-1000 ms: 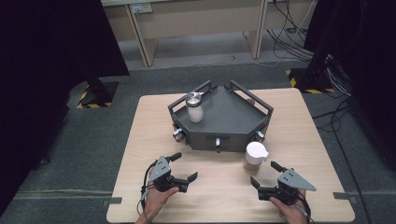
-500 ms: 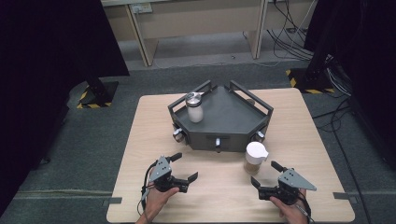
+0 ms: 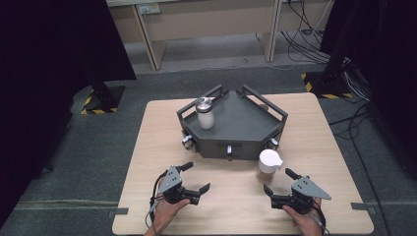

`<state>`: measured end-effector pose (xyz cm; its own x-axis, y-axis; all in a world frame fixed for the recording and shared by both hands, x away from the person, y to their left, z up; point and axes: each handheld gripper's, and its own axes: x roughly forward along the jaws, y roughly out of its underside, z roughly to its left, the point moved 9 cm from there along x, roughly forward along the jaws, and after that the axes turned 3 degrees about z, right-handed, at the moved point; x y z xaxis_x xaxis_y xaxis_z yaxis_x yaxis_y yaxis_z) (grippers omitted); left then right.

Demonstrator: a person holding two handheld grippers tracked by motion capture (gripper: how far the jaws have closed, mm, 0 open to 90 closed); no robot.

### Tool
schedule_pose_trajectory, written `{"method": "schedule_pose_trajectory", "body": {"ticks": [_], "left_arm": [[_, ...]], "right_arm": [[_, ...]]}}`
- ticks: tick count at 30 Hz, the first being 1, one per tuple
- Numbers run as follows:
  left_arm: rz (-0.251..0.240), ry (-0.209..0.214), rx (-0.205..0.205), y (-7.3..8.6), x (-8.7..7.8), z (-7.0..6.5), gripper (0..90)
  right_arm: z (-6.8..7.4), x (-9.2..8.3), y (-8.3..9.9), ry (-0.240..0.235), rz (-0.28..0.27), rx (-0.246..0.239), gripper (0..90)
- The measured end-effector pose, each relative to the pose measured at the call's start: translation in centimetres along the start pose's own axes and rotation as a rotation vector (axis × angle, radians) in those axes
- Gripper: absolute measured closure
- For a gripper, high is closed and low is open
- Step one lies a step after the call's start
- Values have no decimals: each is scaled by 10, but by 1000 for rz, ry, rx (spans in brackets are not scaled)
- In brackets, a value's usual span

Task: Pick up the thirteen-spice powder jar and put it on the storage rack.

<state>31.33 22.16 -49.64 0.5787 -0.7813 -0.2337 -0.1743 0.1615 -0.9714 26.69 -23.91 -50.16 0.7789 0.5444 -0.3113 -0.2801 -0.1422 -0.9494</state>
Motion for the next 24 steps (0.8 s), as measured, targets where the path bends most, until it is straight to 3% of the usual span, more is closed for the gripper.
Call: {"method": "schedule_pose_trajectory", "body": {"ticks": [15, 24], "left_arm": [[2, -3, -2, 1, 0, 2, 6], [0, -7, -5, 1, 0, 2, 6]], "right_arm": [[-4, 7, -4, 19, -12, -13, 16], [-13, 26, -9, -5, 2, 0, 29]]}}
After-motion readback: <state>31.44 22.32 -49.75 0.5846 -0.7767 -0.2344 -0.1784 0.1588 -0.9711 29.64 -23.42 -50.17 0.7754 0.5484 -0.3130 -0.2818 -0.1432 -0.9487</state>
